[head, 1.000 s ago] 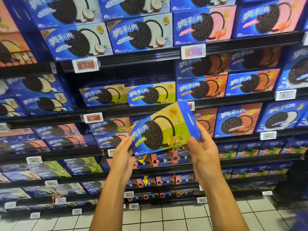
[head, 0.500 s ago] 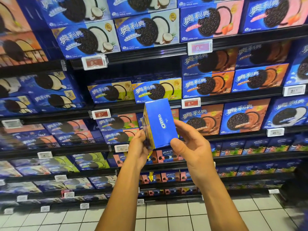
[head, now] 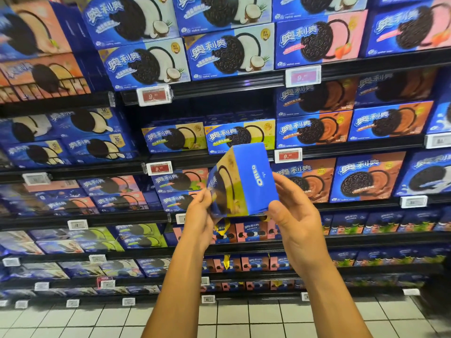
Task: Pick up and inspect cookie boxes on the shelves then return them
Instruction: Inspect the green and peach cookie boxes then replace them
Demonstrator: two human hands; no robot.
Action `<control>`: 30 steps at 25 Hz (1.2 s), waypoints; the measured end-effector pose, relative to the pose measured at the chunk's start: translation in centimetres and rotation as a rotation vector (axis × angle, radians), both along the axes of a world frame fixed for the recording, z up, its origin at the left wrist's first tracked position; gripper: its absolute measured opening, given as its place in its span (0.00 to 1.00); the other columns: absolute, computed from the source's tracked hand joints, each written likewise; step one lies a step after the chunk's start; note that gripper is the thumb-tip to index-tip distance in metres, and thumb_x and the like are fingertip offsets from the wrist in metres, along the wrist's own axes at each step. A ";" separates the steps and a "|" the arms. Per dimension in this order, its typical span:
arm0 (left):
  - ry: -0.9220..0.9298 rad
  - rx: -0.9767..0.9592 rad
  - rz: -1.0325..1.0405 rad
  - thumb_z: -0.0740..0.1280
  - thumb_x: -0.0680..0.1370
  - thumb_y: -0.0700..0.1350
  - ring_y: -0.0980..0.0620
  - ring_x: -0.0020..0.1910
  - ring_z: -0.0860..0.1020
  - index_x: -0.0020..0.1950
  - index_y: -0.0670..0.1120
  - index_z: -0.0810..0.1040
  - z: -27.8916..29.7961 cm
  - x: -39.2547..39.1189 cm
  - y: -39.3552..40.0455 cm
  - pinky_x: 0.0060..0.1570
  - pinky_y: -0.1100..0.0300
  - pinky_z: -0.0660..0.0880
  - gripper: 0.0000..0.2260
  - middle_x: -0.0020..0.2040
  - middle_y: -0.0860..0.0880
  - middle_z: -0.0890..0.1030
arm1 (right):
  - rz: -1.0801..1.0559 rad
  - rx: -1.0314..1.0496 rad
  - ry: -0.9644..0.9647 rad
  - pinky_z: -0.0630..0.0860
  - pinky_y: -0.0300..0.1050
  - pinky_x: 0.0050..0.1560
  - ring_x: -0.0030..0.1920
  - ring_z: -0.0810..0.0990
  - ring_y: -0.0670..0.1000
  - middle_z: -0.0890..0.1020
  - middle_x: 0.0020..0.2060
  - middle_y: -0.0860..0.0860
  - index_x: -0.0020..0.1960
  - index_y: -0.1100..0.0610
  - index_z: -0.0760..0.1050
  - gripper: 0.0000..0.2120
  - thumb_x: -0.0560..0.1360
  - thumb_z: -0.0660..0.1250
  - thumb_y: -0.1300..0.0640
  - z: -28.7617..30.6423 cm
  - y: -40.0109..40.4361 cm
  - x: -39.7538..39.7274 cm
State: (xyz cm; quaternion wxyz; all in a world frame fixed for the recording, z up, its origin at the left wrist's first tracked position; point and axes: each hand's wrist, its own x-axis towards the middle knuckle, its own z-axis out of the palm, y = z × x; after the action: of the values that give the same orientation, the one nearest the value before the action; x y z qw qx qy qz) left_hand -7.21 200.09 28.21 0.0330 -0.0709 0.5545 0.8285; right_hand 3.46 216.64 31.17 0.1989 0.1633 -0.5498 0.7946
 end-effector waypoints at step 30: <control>0.283 0.000 0.062 0.69 0.76 0.43 0.51 0.48 0.84 0.59 0.45 0.78 3.2 1.8 -3.0 0.46 0.58 0.82 0.12 0.54 0.46 0.85 | 0.178 -0.628 -0.299 0.75 0.60 0.66 0.64 0.79 0.60 0.78 0.66 0.57 0.74 0.57 0.70 0.30 0.75 0.70 0.48 -2.3 3.2 -2.0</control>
State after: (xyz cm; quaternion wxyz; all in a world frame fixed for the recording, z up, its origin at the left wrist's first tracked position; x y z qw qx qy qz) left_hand -5.44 197.07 31.43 -0.0713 0.0296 0.5512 0.8308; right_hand 1.44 219.85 28.88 0.0867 0.0234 -0.2853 0.9542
